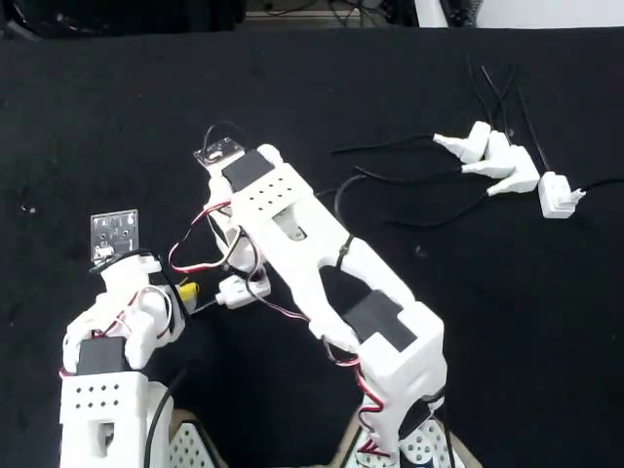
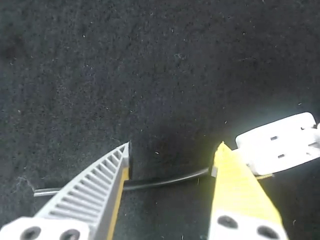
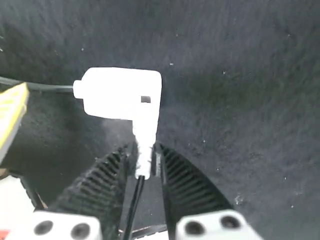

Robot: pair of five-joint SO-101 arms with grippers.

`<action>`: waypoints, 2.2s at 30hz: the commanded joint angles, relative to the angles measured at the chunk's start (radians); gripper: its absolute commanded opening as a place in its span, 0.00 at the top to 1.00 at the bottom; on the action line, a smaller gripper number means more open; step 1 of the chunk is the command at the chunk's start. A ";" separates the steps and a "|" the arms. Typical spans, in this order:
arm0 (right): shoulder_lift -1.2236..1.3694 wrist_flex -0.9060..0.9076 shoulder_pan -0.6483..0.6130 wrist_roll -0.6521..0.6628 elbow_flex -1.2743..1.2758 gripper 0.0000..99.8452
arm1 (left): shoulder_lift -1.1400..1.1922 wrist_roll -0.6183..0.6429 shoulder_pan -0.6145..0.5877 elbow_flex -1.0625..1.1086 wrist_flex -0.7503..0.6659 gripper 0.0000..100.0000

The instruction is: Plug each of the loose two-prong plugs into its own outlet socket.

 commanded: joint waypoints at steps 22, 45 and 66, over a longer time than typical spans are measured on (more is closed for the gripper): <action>0.033 -0.242 -0.052 0.031 0.076 0.99 | -0.008 -0.008 -0.010 -0.015 0.003 0.73; -0.076 -0.551 -0.055 0.129 0.343 0.99 | -0.008 -0.008 -0.010 -0.015 0.003 0.73; -0.002 -0.545 -0.057 0.175 0.338 0.99 | -0.008 -0.008 -0.053 -0.012 0.003 0.73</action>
